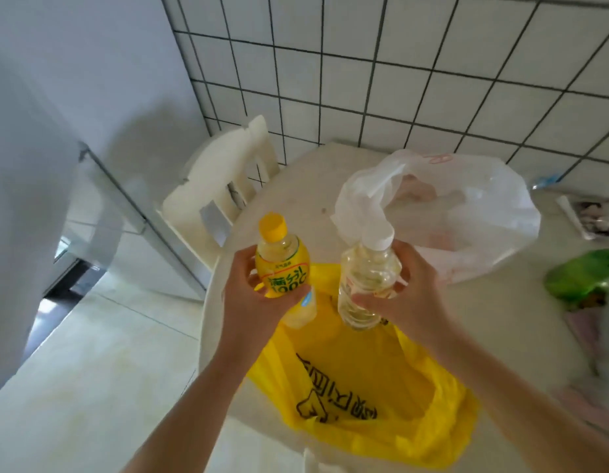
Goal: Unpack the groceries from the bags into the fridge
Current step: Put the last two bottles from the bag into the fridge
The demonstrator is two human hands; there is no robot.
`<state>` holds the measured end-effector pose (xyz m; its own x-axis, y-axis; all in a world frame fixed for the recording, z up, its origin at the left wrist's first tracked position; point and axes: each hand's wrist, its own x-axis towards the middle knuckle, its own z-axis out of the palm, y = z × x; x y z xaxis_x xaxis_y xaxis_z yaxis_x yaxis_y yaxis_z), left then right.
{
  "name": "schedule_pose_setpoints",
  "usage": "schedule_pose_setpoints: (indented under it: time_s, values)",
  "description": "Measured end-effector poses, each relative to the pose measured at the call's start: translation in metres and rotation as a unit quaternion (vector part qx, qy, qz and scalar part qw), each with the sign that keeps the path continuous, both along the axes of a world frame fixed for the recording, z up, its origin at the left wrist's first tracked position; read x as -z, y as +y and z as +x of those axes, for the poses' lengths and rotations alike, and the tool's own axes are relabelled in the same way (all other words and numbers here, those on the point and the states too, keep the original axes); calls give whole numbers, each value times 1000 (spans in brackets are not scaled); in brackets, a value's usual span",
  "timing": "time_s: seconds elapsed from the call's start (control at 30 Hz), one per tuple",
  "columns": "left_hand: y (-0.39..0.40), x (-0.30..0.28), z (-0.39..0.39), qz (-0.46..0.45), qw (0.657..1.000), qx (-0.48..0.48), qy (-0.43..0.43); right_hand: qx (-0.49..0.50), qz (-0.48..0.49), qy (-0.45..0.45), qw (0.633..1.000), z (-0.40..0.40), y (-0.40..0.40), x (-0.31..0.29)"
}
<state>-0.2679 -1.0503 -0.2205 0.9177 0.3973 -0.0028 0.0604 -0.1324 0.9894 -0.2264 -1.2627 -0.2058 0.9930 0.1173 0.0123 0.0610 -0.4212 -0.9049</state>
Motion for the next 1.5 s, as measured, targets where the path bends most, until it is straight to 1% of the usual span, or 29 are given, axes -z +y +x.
schedule_pose_setpoints:
  time_s: [0.23, 0.47, 0.67, 0.83, 1.03, 1.17, 1.33, 1.5]
  values:
    - [69, 8, -118, -3, 997, -81, 13, -81, 6, 11, 997, -95, 83, -7]
    - [141, 11, -251, 35, 991, -130, 18, -148, 26, 17, 988, -202, 173, -6]
    - [196, 22, -356, 49, 976, -208, 35, -208, 18, 21, 978, -282, 244, 6]
    - [235, 27, -421, 48, 961, -269, 45, -280, -6, 33, 959, -327, 297, 4]
    - [280, 25, -461, 40, 939, -338, 46, -354, 8, 48, 934, -355, 364, -3]
    - [316, 25, -470, 41, 925, -374, 50, -384, 7, 35, 922, -359, 409, -2]
    - [374, 21, -464, 44, 917, -394, 51, -401, 8, 22, 916, -347, 471, -2]
    - [443, 16, -437, 57, 915, -396, 46, -409, 21, 24, 912, -322, 545, -4]
